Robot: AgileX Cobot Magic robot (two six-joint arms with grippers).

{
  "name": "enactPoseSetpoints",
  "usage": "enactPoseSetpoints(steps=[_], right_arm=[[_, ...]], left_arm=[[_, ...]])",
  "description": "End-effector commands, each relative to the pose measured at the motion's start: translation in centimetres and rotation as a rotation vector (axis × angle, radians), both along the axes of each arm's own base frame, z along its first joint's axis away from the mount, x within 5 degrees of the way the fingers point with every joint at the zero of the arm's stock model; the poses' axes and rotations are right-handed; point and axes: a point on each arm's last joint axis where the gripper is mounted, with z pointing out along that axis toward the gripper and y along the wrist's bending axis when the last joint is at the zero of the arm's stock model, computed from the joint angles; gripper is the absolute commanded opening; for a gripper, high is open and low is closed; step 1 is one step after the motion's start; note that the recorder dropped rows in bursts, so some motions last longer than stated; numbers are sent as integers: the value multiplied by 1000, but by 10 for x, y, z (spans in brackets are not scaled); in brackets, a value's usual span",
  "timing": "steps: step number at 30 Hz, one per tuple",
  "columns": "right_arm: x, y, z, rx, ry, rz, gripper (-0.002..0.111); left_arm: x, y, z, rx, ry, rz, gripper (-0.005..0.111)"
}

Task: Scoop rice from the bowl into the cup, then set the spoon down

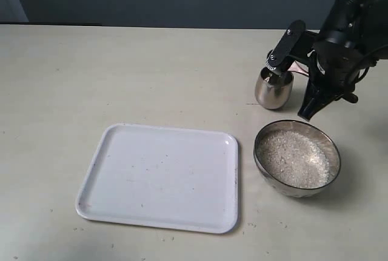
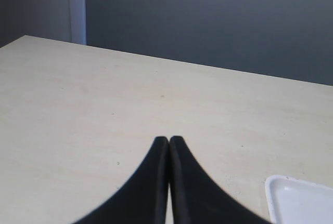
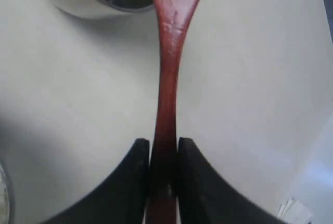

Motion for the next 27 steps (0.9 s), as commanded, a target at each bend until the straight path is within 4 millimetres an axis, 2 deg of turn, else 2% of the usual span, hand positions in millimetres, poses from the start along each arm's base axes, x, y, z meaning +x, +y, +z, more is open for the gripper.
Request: enactPoseSetpoints(steps=[1,27], right_arm=[[1,-1,-1,-22,-8,17,-1],[3,-2,4,-110,-56,56,-1]], left_arm=[[0,-1,2,1,-18,-10,1],[0,-1,2,1,-18,-10,1]])
